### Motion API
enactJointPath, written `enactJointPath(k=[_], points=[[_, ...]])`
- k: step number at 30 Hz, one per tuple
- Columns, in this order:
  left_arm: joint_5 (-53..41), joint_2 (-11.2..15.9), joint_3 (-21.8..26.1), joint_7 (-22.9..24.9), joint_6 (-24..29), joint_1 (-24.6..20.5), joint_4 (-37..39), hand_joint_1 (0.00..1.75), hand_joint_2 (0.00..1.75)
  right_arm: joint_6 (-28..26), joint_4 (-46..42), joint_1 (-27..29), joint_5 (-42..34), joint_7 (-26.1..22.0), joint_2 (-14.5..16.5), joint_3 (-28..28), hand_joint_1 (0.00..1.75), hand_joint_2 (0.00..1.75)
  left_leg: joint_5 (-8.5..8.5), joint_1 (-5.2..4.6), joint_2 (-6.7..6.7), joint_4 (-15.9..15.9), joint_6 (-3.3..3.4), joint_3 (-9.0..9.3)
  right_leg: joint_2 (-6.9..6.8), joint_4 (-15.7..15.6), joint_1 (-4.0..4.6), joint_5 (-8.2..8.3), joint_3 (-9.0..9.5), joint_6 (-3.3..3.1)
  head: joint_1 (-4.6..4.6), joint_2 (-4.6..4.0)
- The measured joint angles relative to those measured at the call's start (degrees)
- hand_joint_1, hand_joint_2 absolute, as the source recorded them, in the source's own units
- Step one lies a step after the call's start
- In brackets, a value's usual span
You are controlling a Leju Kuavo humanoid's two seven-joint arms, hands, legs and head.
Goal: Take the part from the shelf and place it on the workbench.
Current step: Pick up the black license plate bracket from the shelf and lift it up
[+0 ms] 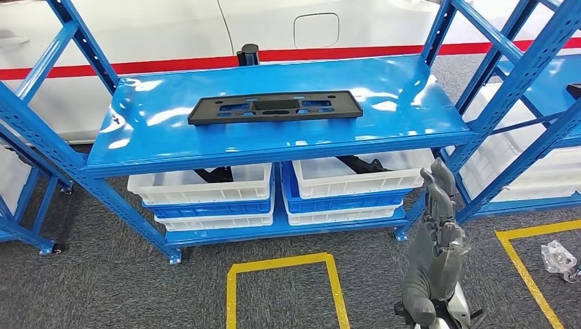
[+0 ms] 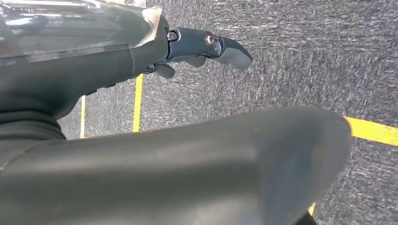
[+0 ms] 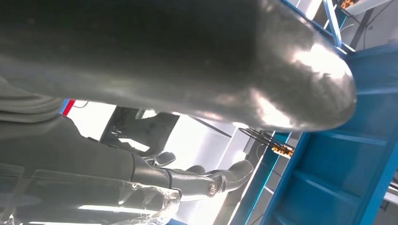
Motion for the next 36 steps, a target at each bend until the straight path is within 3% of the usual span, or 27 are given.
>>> enactJointPath(k=[2,4,9,11,13,14,15,16,18,20,22,24,26,28,30,31,33,34,36], points=[[0.07,0.04,0.02,0.01,0.08,0.03,0.00,0.00,0.00,0.25,0.01,-0.02,-0.05,-0.01,0.19,-0.03,0.00,0.00,5.01,0.22,0.02,-6.86,0.11,2.48,0.25,-0.01,-0.06,-0.78,0.95,0.38,-0.06,0.00],[0.11,0.08,0.05,0.01,0.13,-0.05,0.00,0.00,0.00,0.39,0.01,-0.15,-0.13,-0.02,0.35,-0.07,0.00,0.00,7.53,0.11,-0.06,-13.37,0.46,5.48,0.35,-0.03,0.20,-1.63,1.52,1.01,-0.06,0.00],[0.18,0.00,0.15,0.08,0.22,-0.11,0.01,0.00,0.00,0.50,0.02,-0.58,-0.17,-0.03,0.62,-0.16,0.00,0.00,6.61,-0.22,-0.27,-15.48,2.42,7.33,0.29,1.70,0.40,-2.39,2.02,2.79,-0.01,0.00],[0.19,-0.03,0.17,0.09,0.27,-0.11,0.01,0.00,0.00,0.51,0.02,-0.77,-0.17,-0.03,0.63,-0.21,0.00,0.00,6.25,-0.12,-0.26,-15.71,3.00,8.15,0.18,7.21,0.32,-4.19,-1.25,2.80,0.20,0.00],[0.19,-0.04,0.19,0.09,0.25,-0.11,0.02,0.00,0.00,0.51,0.03,-0.80,-0.18,-0.03,0.62,-0.24,0.00,0.00,5.66,-0.14,-0.25,-15.71,3.27,8.65,0.17,14.88,0.33,-6.53,-6.55,2.74,0.37,0.00],[0.19,-0.06,0.19,0.10,0.22,-0.08,0.02,0.00,0.00,0.51,0.06,-0.75,-0.18,-0.03,0.61,-0.26,0.00,0.00,5.28,-0.14,-0.27,-15.70,3.29,9.02,0.16,17.05,0.32,-7.18,-8.58,2.76,0.39,0.00],[0.19,-0.07,0.19,0.11,0.20,-0.05,0.02,0.00,0.00,0.51,0.08,-0.71,-0.19,-0.03,0.60,-0.28,0.00,0.00,4.85,-0.13,-0.30,-15.70,3.24,9.53,0.14,17.15,0.31,-6.99,-9.58,2.96,0.42,0.00],[0.19,-0.07,0.19,0.14,0.15,-0.02,0.02,0.00,0.00,0.51,0.11,-0.69,-0.19,-0.03,0.59,-0.30,0.00,0.00,4.34,-0.09,-0.35,-15.71,3.12,10.22,0.09,14.93,0.29,-5.67,-9.46,3.34,0.45,0.00],[0.18,-0.07,0.19,0.22,0.02,0.01,0.03,0.00,0.00,0.51,0.15,-0.66,-0.19,-0.03,0.58,-0.32,0.00,0.00,3.18,-0.09,-0.42,-15.69,2.67,11.50,-0.28,7.19,0.26,-0.83,-7.45,4.21,0.57,0.00],[0.16,-0.03,0.19,0.31,-0.05,-0.02,0.04,0.00,0.00,0.51,0.25,-0.62,-0.20,-0.03,0.58,-0.34,0.00,0.00,2.12,-0.32,-0.37,-15.88,2.02,12.31,-0.76,2.40,0.42,2.34,-5.84,3.57,0.71,0.00],[0.21,0.01,0.19,0.40,-0.03,-0.04,0.04,0.00,0.00,0.51,0.33,-0.61,-0.21,-0.04,0.60,-0.35,0.00,0.00,1.79,-0.47,-0.23,-15.80,1.40,13.08,-0.68,1.83,0.47,2.65,-5.16,2.01,0.73,0.00],[0.34,0.02,0.20,0.51,0.03,-0.11,0.04,0.00,0.00,0.52,0.33,-0.67,-0.22,-0.06,0.63,-0.39,0.00,0.00,2.04,-0.34,-0.15,-13.94,0.96,12.67,-0.37,1.61,0.15,2.59,-4.25,1.03,0.63,0.01],[0.48,0.01,0.20,0.58,0.17,-0.22,0.04,0.00,0.00,0.69,0.36,-0.90,-0.24,-0.08,0.72,-0.44,0.00,0.00,1.27,-0.19,-0.17,-8.29,0.50,9.18,-0.32,1.47,-0.01,2.04,-3.30,0.09,0.50,0.01],[0.57,-0.02,0.20,0.66,0.29,-0.18,0.04,0.00,0.00,0.94,0.42,-1.08,-0.25,-0.08,0.77,-0.48,0.00,0.00,-1.67,-0.13,-0.19,-1.26,0.04,4.03,-0.29,1.47,0.13,1.26,-2.59,-0.54,0.41,0.00],[0.61,-0.02,0.21,0.72,0.32,-0.09,0.05,0.00,0.00,1.03,0.51,-1.09,-0.25,-0.06,0.76,-0.50,0.00,0.00,-3.37,-0.11,-0.18,1.19,-0.05,0.66,-0.15,1.47,0.30,0.43,-1.70,-0.63,0.38,0.00],[0.61,-0.02,0.21,0.73,0.33,-0.07,0.05,0.00,0.00,1.09,0.56,-1.09,-0.29,-0.05,0.76,-0.51,0.00,0.00,-2.22,-0.12,-0.18,-0.39,0.14,0.41,-0.08,1.46,0.39,-0.03,-1.10,-0.60,0.36,0.00],[0.62,0.04,0.21,0.74,0.35,-0.07,0.04,0.00,0.00,1.35,0.62,-1.16,-0.67,0.01,0.82,-0.54,0.00,0.00,3.19,-0.38,-0.19,-7.53,1.09,2.28,-0.01,1.38,0.52,-1.01,0.06,-0.46,0.37,0.00],[0.65,0.13,0.22,0.73,0.37,-0.05,0.04,0.00,0.00,1.52,0.65,-1.21,-1.01,0.11,0.91,-0.55,0.00,0.00,5.02,-0.70,-0.34,-10.70,1.64,3.42,0.10,1.34,0.67,-1.52,0.57,-0.27,0.40,0.00],[0.73,0.24,0.24,0.69,0.42,-0.06,0.03,0.00,0.00,1.63,0.72,-1.30,-1.67,0.45,1.20,-0.66,0.00,0.00,5.24,-1.38,-0.88,-13.82,2.60,4.86,0.36,1.36,0.67,-2.19,1.56,0.42,0.38,0.00]])
